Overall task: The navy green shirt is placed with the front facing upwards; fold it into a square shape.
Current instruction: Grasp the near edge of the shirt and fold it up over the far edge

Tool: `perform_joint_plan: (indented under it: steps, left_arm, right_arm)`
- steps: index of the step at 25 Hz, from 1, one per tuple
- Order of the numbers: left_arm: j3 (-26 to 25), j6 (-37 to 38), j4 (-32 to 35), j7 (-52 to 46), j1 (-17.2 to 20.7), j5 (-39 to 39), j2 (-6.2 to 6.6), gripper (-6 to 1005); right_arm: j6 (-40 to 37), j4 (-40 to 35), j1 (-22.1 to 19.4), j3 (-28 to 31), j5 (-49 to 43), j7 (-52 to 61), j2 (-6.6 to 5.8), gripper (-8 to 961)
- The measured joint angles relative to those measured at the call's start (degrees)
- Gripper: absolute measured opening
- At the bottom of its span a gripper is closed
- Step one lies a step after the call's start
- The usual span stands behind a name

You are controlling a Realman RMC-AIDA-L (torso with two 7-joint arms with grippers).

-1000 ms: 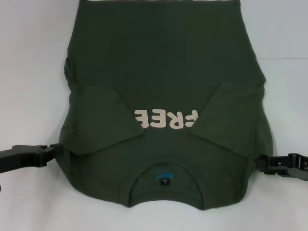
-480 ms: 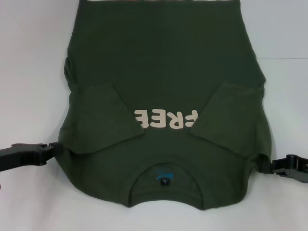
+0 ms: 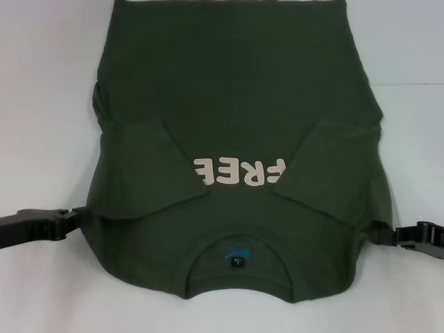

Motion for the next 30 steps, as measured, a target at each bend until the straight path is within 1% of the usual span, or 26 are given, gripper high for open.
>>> perform_joint_plan:
  steps: [1,3,7,11,18,22,27,30]
  left_arm:
    - [0.0,0.0,0.0,0.0,0.0,0.0,0.0,29]
    - [-1.69,3.6,1.31,-1.54,0.52,0.25,0.21,29]
    - [-5.36,9.11,3.45,-2.96,1.55,0.02,0.22,29]
    - [-7.63,12.98,4.28,-4.4,2.48,0.0,0.23,29]
    - [-9.36,16.59,3.99,-5.01,4.39,0.05,-0.12,29]
    - [-10.14,19.82,3.76,-5.03,5.26,0.05,-0.25,28]
    - [-12.54,24.09,3.43,-5.0,7.07,0.33,-0.33,28]
    - [-13.26,25.19,2.99,-4.82,7.87,0.3,-0.4,28]
  right_arm:
    - [-0.44,-0.06,-0.29,0.74,0.0,-1.21,0.12,37]
    - [-1.48,-0.28,-1.0,2.23,0.0,-3.4,0.27,37]
    - [-4.15,-0.42,-2.96,6.64,0.0,-8.49,0.36,37]
    - [-7.68,-0.43,-5.06,10.63,0.0,-13.77,0.34,38]
    - [-12.56,-0.38,-9.13,13.92,0.0,-19.79,-0.42,38]
    - [-15.14,-0.48,-11.48,16.02,-0.06,-21.84,-1.17,38]
    - [-17.76,-0.47,-14.09,18.59,-0.2,-24.89,-2.07,38]
    - [-18.79,-0.48,-15.12,19.33,-0.44,-25.81,-2.57,38]
